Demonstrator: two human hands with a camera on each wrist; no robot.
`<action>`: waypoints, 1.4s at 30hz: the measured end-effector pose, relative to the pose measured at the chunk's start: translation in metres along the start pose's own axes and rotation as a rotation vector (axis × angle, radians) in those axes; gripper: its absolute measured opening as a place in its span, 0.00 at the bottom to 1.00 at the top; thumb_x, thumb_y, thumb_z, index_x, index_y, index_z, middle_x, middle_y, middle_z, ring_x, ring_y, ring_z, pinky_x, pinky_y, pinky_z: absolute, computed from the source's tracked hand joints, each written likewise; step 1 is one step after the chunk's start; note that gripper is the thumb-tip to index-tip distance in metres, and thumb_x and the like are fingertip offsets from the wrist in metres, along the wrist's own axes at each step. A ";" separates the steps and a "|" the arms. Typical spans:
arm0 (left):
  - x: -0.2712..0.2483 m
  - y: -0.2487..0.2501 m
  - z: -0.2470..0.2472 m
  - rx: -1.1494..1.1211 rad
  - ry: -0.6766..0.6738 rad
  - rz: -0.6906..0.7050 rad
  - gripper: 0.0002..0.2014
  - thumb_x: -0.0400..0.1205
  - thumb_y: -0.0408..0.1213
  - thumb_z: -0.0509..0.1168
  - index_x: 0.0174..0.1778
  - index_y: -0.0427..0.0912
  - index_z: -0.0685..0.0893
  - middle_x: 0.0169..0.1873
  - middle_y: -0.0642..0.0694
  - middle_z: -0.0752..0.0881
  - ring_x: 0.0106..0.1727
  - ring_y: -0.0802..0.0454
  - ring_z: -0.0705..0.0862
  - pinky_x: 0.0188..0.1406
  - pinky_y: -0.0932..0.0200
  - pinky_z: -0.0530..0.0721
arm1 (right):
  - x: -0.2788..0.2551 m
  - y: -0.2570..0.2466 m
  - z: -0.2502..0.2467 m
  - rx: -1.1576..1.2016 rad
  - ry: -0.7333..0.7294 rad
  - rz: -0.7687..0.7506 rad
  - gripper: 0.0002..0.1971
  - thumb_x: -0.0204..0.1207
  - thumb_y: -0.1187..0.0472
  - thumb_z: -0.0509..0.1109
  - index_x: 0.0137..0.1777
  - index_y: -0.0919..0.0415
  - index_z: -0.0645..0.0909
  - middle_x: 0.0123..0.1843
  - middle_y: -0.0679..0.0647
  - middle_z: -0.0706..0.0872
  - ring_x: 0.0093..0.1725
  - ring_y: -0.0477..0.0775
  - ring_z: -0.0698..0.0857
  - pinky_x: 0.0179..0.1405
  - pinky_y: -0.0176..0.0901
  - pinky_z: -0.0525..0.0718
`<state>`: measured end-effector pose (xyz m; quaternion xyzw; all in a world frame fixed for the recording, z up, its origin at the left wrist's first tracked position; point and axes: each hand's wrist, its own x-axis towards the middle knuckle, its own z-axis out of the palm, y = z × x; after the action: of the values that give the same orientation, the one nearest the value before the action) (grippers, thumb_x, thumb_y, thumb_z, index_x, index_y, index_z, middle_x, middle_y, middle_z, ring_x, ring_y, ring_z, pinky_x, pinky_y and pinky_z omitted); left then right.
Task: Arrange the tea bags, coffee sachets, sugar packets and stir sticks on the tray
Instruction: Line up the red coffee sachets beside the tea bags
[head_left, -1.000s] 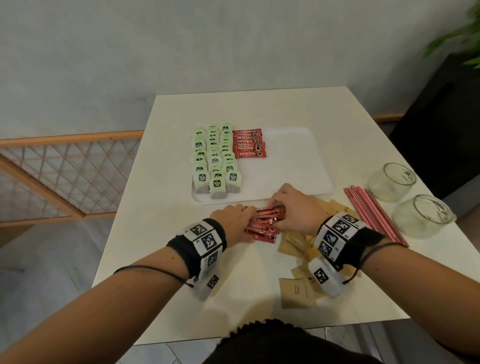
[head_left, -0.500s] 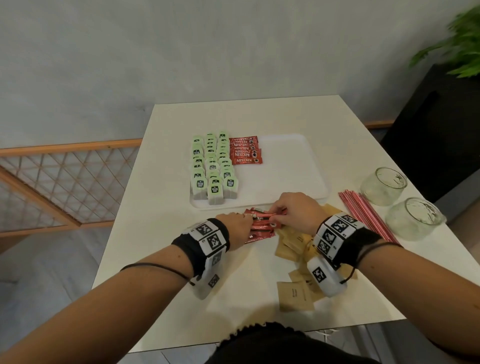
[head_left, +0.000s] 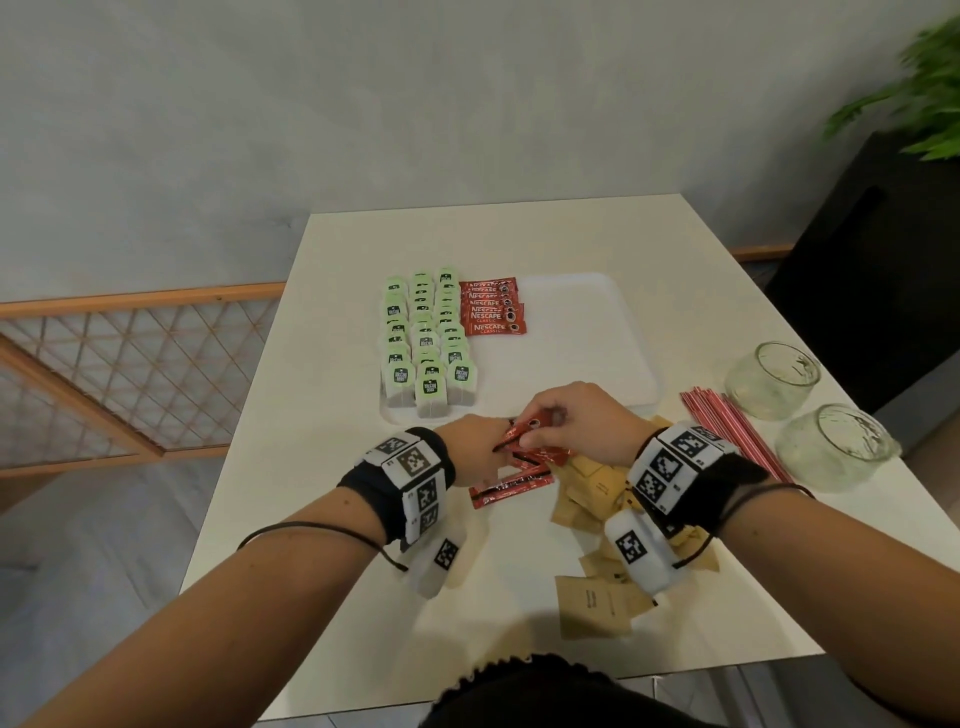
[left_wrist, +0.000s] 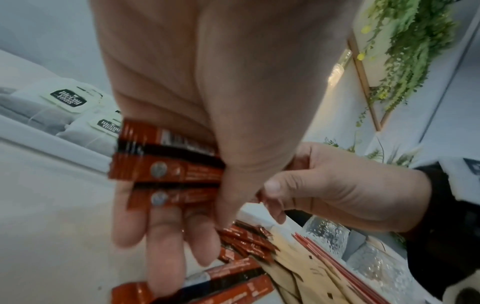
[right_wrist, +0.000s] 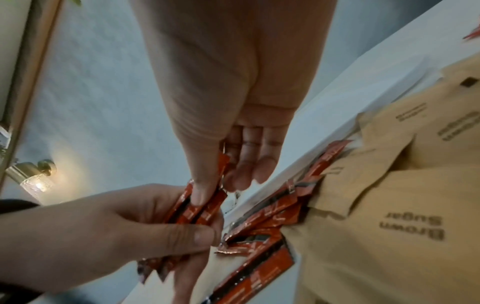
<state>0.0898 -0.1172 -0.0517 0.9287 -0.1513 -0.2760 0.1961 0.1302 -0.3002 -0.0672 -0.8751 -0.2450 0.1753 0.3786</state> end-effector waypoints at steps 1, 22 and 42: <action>0.002 -0.002 0.000 -0.037 0.000 -0.031 0.04 0.87 0.34 0.55 0.53 0.39 0.73 0.47 0.40 0.88 0.45 0.43 0.88 0.43 0.55 0.84 | 0.001 0.001 -0.001 -0.079 -0.004 0.009 0.18 0.65 0.52 0.84 0.53 0.52 0.86 0.44 0.43 0.86 0.38 0.38 0.81 0.41 0.34 0.78; 0.011 -0.018 -0.033 -0.323 0.215 -0.220 0.19 0.88 0.47 0.57 0.52 0.33 0.83 0.25 0.47 0.77 0.21 0.52 0.78 0.17 0.67 0.71 | 0.011 0.020 -0.034 0.003 -0.118 0.094 0.11 0.84 0.50 0.65 0.49 0.51 0.88 0.46 0.46 0.91 0.49 0.48 0.88 0.57 0.48 0.86; 0.053 -0.051 -0.083 -0.389 0.445 -0.188 0.15 0.89 0.43 0.55 0.56 0.41 0.85 0.44 0.47 0.90 0.29 0.62 0.77 0.35 0.61 0.74 | 0.097 0.032 -0.059 0.453 0.178 0.353 0.06 0.77 0.63 0.74 0.48 0.67 0.86 0.40 0.61 0.90 0.33 0.52 0.89 0.37 0.42 0.88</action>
<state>0.1884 -0.0696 -0.0348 0.9214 0.0375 -0.1064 0.3720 0.2480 -0.2991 -0.0644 -0.8095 -0.0096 0.2113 0.5477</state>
